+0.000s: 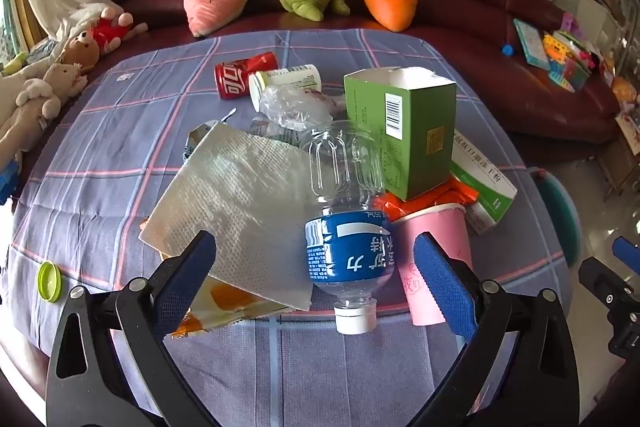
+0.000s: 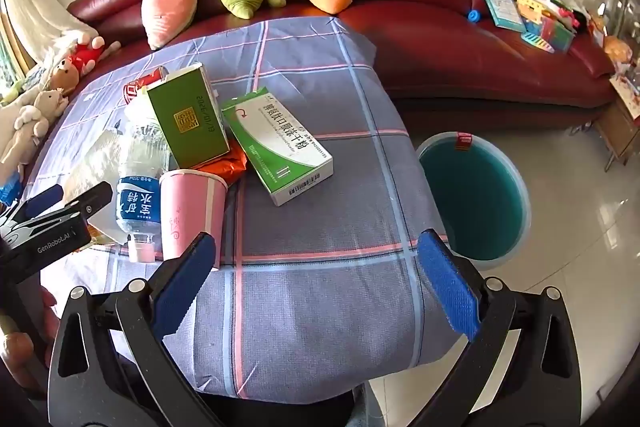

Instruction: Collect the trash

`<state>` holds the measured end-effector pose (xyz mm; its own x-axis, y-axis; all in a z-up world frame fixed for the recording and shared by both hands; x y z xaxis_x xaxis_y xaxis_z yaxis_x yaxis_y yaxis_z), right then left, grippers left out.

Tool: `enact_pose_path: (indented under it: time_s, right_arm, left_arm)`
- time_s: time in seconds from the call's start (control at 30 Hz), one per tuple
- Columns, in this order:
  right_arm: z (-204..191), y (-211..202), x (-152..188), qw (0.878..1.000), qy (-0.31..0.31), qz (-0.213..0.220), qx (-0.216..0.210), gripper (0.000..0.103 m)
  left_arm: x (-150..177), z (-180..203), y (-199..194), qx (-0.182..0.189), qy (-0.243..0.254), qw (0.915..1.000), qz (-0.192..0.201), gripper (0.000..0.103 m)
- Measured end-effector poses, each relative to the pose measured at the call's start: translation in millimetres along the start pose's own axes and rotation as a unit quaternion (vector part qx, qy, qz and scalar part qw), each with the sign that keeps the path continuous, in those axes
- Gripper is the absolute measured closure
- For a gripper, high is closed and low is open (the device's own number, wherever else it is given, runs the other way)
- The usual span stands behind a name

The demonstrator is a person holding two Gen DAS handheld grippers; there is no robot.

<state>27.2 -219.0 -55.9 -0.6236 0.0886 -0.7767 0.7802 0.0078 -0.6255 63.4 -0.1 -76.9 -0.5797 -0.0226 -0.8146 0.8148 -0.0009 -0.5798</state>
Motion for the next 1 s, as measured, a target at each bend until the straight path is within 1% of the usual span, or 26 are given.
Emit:
enact_pose_path:
  time_s: [0.1,0.13,0.17,0.3,0.33,0.47,0.57,1.0]
  right_arm:
    - [-4,-5,-2,1.0,-0.006,0.001,-0.001,0.006]
    - [-1,-3,-2,1.0,0.0,-0.002,-0.011,0.006]
    - [-5,-5,-1,1.0,-0.011,0.006,-0.005,0.006]
    - [-5,-3,-2,1.0,-0.014,0.003,-0.002,0.006]
    - [-4,-3,-2,1.0,-0.014,0.004,0.0,0.006]
    - [-1,-3,-1,1.0,-0.013,0.003,0.002,0.006]
    - [0,-2,1,1.0,-0.011,-0.002,0.003,0.006]
    - [2,3,8,1.0,-0.012,-0.012,0.005,0.006]
  left_arm:
    - [-1,-1,-2,-0.005,-0.003,1.0,0.004,0.004]
    - [-1,-1,-4,-0.006,-0.004,1.0,0.005,0.004]
    - [-2,-2,-5,-0.006,-0.005,0.9999,0.008,0.004]
    - [-1,-4,-14,-0.013,-0.01,0.9998,0.013,0.004]
    - [-3,3,-11,0.002,0.003,1.0,0.002,0.004]
    - [-2,6,-15,0.0,-0.001,1.0,0.002,0.004]
    - [-5,-2,-10,0.006,-0.009,0.9999,-0.003,0.004]
    - [-2,1,-9,0.004,-0.003,1.0,0.0,0.004]
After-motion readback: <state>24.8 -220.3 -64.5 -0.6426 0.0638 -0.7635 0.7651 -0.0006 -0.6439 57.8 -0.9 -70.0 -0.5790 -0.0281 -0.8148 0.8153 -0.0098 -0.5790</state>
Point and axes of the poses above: each gripper's, at about its wrist camera, not at the fingertips, and y roughly the way its jaws point, z to its right, x to its underside, the point moved 10 cm from there along y, roughly the way its jaws point, and after that the axes turned 15 degrees about z, right-handed, at the moved point
